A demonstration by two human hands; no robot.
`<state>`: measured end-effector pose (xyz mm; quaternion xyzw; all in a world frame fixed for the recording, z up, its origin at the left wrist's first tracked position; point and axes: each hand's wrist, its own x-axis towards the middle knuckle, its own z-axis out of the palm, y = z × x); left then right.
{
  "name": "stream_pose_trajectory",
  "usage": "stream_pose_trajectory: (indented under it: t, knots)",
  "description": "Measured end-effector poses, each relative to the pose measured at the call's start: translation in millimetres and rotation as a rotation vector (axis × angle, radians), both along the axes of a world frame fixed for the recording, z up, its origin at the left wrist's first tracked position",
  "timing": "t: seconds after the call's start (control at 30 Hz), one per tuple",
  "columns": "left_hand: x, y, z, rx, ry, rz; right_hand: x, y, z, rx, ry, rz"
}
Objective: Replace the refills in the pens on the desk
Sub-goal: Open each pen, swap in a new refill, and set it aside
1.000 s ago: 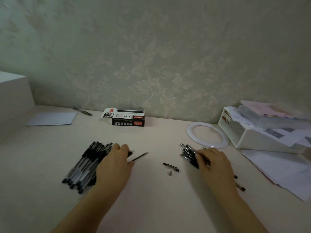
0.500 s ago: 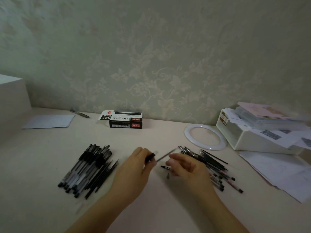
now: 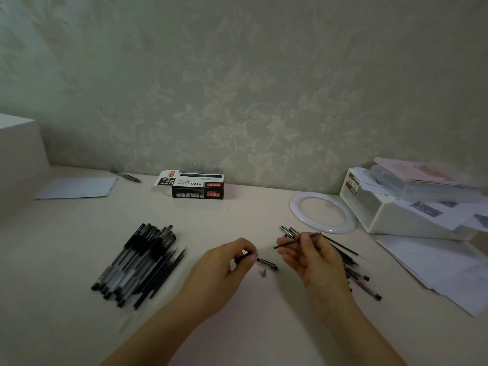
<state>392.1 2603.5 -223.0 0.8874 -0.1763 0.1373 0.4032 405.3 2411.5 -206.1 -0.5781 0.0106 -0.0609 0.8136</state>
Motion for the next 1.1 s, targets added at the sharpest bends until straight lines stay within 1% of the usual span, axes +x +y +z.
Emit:
stream_pose_trajectory:
  t: [0.13,0.33,0.43,0.5,0.63,0.7,0.87,0.97,1.03,1.07,1.1]
  knots:
    - [1.6,0.9,-0.6,0.008,0.000,0.015,0.5,-0.3,0.4,0.001,-0.030,-0.012]
    - [1.3,1.4,-1.1,0.006,-0.005,-0.003,1.2,0.5,-0.7,0.020,-0.013,0.006]
    - [0.9,0.6,-0.8,0.020,-0.004,-0.015,0.7,-0.4,-0.5,-0.011,-0.013,0.034]
    - [0.7,-0.4,-0.7,0.026,-0.005,-0.023,-0.9,0.3,-0.8,-0.124,-0.037,0.070]
    - [-0.5,-1.3,-0.4,-0.009,-0.005,-0.034,-6.3,8.7,-1.3,-0.552,-0.134,0.157]
    - [-0.7,-0.7,0.3,-0.023,-0.003,-0.034,-7.9,11.0,-2.3,-0.700,-0.185,0.194]
    - [1.6,0.3,1.5,-0.035,0.010,-0.003,-6.1,5.1,-9.2,-0.992,-0.289,0.045]
    - [0.8,-0.2,1.0,-0.022,0.012,-0.009,-7.0,6.0,-14.0,-1.184,-0.325,0.091]
    - [0.5,0.2,0.6,-0.014,0.019,-0.016,-6.5,6.5,-15.1,-1.232,-0.338,0.102]
    - [0.4,0.4,0.5,-0.007,0.022,-0.019,-6.2,6.5,-14.6,-1.188,-0.340,0.093]
    - [0.3,0.7,0.6,0.000,0.025,-0.022,-6.2,6.2,-13.3,-1.088,-0.316,0.076]
